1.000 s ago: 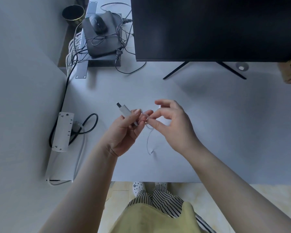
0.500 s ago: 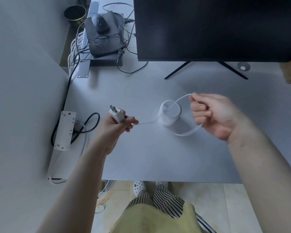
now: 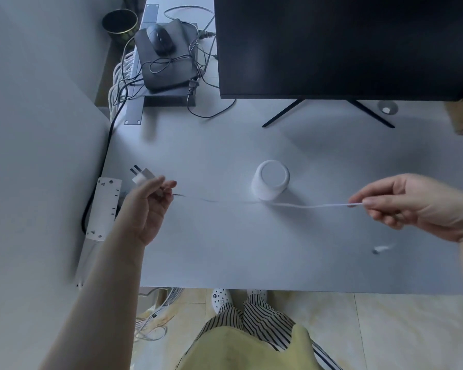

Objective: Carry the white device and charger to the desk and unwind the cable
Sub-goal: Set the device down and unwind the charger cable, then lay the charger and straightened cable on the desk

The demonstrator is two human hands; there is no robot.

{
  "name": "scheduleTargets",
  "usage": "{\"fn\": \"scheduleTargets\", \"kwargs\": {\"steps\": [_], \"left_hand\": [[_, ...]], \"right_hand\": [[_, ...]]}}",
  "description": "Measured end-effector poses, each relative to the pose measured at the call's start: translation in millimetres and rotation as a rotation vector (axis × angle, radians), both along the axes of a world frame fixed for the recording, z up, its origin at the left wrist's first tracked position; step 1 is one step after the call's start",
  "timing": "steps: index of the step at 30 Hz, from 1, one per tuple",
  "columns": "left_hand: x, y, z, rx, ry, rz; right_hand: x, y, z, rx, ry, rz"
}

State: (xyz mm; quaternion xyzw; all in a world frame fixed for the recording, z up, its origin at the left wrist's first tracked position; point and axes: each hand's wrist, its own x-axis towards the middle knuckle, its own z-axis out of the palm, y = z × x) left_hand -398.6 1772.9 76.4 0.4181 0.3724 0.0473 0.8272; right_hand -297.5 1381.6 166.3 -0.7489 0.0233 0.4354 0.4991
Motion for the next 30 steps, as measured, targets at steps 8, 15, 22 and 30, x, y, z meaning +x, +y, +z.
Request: {"fn": "scheduleTargets", "kwargs": {"steps": [8, 15, 22, 30], "left_hand": [[-4.6, 4.0, -17.6, 0.032, 0.150, 0.071], [-16.7, -3.7, -63.8, 0.198, 0.410, 0.045], [-17.2, -27.5, -95.8, 0.339, 0.449, 0.087], [-16.6, -33.4, -112.4, 0.717, 0.533, 0.035]], "right_hand": [[-7.0, -58.7, -40.3, -0.062, -0.006, -0.339], [-20.3, -76.2, -104.3, -0.228, -0.103, -0.419], [-28.6, -64.6, -162.0, -0.452, -0.566, -0.409], [-35.8, -70.0, -196.6, -0.772, -0.922, -0.224]]}}
